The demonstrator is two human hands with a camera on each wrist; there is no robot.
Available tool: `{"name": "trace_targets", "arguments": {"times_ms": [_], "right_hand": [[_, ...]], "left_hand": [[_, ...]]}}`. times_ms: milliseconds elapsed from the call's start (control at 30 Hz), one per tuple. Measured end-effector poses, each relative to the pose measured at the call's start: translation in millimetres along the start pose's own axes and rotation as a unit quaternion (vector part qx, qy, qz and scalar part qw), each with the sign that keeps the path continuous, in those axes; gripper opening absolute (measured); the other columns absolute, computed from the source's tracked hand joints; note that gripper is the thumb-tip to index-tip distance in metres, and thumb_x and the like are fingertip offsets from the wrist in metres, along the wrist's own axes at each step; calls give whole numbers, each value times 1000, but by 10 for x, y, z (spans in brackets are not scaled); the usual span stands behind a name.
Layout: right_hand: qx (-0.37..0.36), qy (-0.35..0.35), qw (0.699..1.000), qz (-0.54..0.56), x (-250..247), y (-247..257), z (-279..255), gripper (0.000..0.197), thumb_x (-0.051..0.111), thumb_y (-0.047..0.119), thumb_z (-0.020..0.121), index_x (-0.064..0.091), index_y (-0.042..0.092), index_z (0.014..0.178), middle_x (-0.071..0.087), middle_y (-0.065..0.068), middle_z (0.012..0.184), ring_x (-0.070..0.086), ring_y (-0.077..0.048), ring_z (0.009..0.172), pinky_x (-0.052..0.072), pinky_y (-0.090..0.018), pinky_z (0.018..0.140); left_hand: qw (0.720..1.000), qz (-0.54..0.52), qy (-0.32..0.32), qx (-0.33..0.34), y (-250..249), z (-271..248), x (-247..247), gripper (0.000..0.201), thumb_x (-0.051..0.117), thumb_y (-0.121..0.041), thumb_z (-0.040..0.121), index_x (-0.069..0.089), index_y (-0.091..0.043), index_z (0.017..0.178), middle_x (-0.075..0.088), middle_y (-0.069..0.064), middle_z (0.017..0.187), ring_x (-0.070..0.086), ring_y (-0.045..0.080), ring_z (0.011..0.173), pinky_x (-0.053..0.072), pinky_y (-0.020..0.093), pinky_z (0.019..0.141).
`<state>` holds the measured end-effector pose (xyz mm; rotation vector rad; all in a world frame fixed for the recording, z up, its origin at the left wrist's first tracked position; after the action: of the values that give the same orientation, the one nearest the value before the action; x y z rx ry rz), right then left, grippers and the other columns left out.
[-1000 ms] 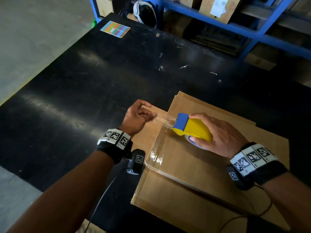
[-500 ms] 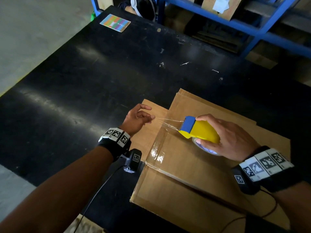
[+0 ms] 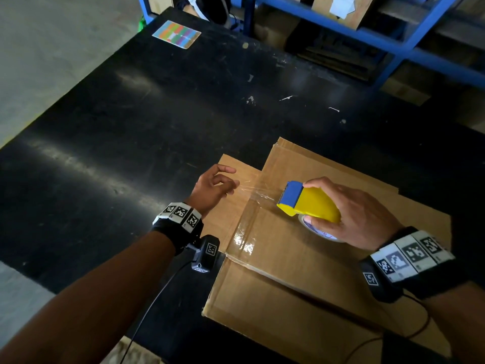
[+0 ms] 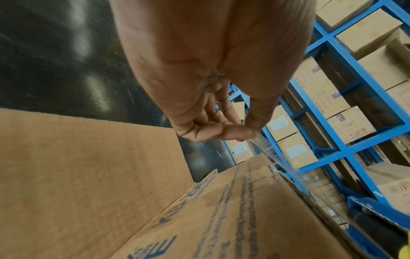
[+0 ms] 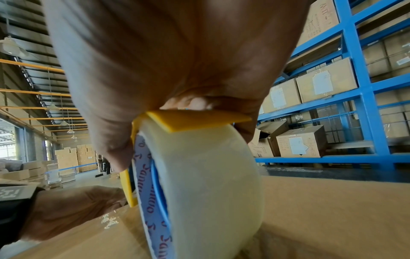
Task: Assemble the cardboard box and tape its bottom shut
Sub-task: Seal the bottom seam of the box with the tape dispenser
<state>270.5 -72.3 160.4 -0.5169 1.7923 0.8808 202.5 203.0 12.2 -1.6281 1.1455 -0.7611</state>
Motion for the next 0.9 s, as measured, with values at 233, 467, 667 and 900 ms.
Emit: {"name": "trace_targets", "arguments": {"times_ms": [233, 467, 667, 900], "right_hand": [[5, 3, 1000, 0, 11, -7, 4, 68, 47, 79, 80, 38, 40, 135, 67, 7, 113, 67, -17, 82, 57, -36, 62], [7, 5, 1000, 2, 19, -18, 5, 69, 47, 79, 79, 37, 40, 135, 67, 7, 113, 67, -17, 82, 57, -37, 63], [7, 3, 1000, 0, 18, -25, 12, 69, 47, 79, 78, 37, 40, 134, 68, 7, 114, 68, -18, 83, 57, -40, 63], [-2, -3, 1000, 31, -26, -2, 17, 63, 58, 72, 76, 45, 39, 128, 69, 11, 107, 67, -15, 81, 56, -38, 63]], "left_hand": [[999, 39, 24, -10, 86, -26, 55, 31, 76, -26, 91, 63, -19, 119, 75, 2, 88, 70, 9, 81, 51, 30, 77], [993, 88, 78, -12, 212, -25, 323, 26, 70, -29, 96, 63, -19, 118, 75, -5, 84, 71, 1, 78, 52, 34, 78], [972, 214, 53, 85, 159, -28, 180, 27, 70, -13, 91, 63, -28, 113, 63, 0, 121, 64, 9, 104, 54, 37, 90], [895, 322, 162, 262, -484, -281, 604, 81, 79, -60, 80, 42, -41, 150, 36, -12, 159, 34, 13, 147, 36, 47, 118]]}}
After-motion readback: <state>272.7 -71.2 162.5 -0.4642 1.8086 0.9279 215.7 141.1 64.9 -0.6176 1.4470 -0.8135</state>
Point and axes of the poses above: each hand's wrist, its own z-axis towards the middle knuckle, its own x-axis out of the palm, y = z × x, the point moved 7 cm from there along z, towards the middle knuckle
